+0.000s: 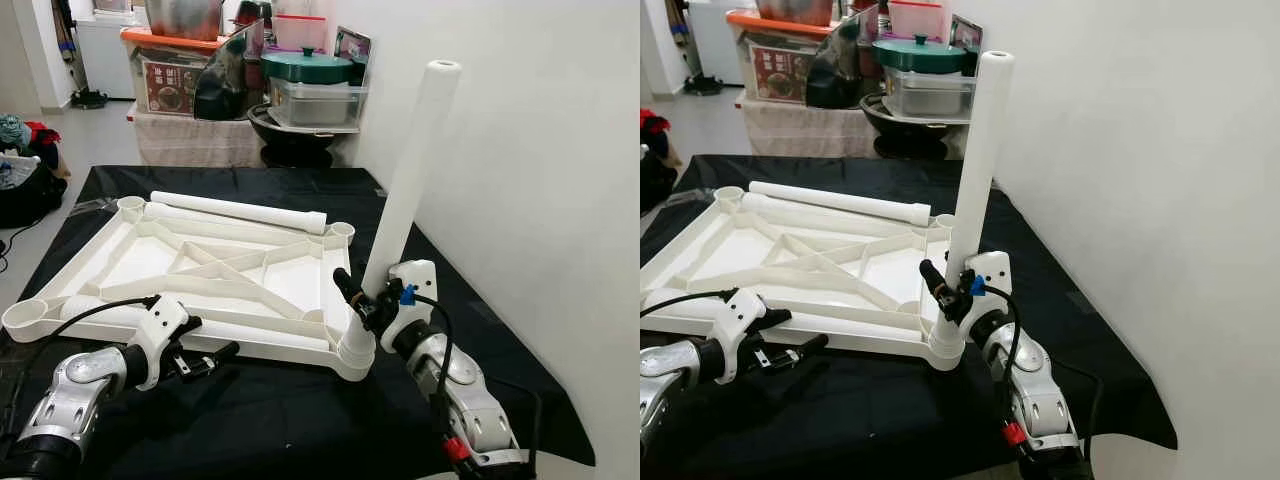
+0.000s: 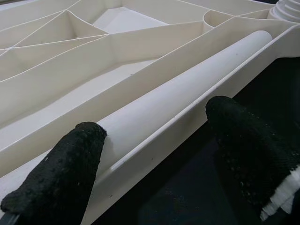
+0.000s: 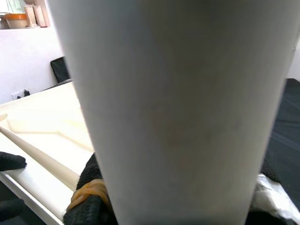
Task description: Building children table
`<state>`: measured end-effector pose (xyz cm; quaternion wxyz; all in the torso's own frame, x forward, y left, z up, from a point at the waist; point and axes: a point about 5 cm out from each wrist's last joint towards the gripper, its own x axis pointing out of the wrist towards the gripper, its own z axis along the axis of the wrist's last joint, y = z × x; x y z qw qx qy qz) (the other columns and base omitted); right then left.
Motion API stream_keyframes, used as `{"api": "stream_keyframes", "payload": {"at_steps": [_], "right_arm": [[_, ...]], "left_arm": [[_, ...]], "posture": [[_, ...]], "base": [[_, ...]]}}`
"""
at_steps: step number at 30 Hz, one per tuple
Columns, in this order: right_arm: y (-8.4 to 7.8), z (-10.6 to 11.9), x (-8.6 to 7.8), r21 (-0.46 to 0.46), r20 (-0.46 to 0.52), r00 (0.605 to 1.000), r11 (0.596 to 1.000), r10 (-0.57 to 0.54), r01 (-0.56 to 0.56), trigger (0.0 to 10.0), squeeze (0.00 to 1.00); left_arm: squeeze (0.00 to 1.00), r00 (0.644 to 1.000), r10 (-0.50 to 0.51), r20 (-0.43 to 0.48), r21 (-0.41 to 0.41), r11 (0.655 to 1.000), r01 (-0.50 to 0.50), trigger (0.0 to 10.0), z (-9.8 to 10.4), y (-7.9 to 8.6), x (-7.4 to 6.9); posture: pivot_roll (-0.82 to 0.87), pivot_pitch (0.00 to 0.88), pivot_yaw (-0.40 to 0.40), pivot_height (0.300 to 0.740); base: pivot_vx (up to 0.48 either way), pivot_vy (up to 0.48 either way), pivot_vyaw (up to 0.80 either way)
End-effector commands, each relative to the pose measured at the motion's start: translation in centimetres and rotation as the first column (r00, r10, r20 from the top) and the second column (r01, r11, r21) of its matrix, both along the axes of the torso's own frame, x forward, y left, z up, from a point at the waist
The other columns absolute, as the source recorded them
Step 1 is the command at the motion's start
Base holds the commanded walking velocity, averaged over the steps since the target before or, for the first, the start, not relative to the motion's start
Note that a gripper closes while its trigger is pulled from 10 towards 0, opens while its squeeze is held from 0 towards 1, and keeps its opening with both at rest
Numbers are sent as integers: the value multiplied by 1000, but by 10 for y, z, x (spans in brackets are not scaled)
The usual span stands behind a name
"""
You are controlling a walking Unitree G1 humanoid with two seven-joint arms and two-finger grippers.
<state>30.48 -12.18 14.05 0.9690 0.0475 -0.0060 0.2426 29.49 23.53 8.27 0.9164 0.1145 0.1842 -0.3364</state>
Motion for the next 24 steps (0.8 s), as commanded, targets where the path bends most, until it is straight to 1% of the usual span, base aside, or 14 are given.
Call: {"api": "stream_keyframes", "payload": {"at_steps": [1, 3, 4, 6, 8, 9, 10, 11, 12, 13, 15, 24], "right_arm": [[-7, -68, -18, -13, -367, 930, 1000, -14, 9, 10000, 0], [-8, -65, -17, -14, -341, 940, 1000, -16, 12, 10000, 0], [-7, -63, -16, -12, -328, 945, 1000, -16, 13, 10000, 0], [-6, -60, -15, -6, -308, 951, 1000, -14, 13, 10000, 0], [-4, -57, -14, -11, -286, 958, 1000, -16, 13, 10000, 0], [-4, -57, -14, -11, -286, 958, 1000, -16, 13, 10000, 0], [-4, -57, -14, -14, -277, 961, 1000, -18, 14, 10000, 0], [-4, -57, -14, -14, -277, 961, 1000, -18, 14, 10000, 0], [-4, -56, -14, -18, -272, 962, 1000, -19, 15, 10000, 0], [-4, -56, -14, -18, -272, 962, 1000, -19, 15, 10000, 0], [-3, -56, -14, -34, -258, 966, 999, -25, 17, 10000, 0], [-3, -56, -14, -34, -258, 966, 999, -25, 17, 10000, 0]], "left_arm": [[0, 972, 38, -231, 8, 999, -38, 10000, -49, -1, -30], [0, 992, 87, -92, -3, 996, -88, 10000, -32, 2, -14], [0, 993, 114, -31, -20, 993, -115, 10000, -22, 2, -6], [0, 985, 155, 72, -82, 985, -149, 10000, -4, 1, 7], [0, 969, 191, 155, -172, 971, -163, 10000, 14, -4, 17], [0, 969, 191, 155, -172, 971, -163, 10000, 14, -4, 17], [0, 963, 202, 180, -202, 965, -165, 10000, 20, -6, 20], [0, 963, 202, 180, -202, 965, -165, 10000, 20, -6, 20], [0, 955, 221, 197, -229, 958, -174, 10000, 24, -6, 22], [0, 955, 221, 197, -229, 958, -174, 10000, 24, -6, 22], [0, 943, 251, 217, -273, 944, -188, 10000, 29, -6, 26], [0, 943, 251, 217, -273, 944, -188, 10000, 29, -6, 26]], "posture": [[35, 0, -105, 740], [35, 0, -106, 740], [35, 0, -106, 740], [34, 0, -105, 740], [34, 0, -105, 740], [34, 0, -105, 740], [34, 0, -105, 740], [34, 0, -105, 740], [29, 0, -104, 740], [29, 0, -104, 740], [24, 0, -103, 740], [24, 0, -103, 740]], "base": [[0, 0, 0], [0, 0, 0], [0, 0, 0], [0, 0, 0], [0, 0, 0], [0, 0, 0], [0, 0, 0], [0, 0, 0], [0, 0, 0], [0, 0, 0], [0, 0, 0], [0, 0, 0]]}}
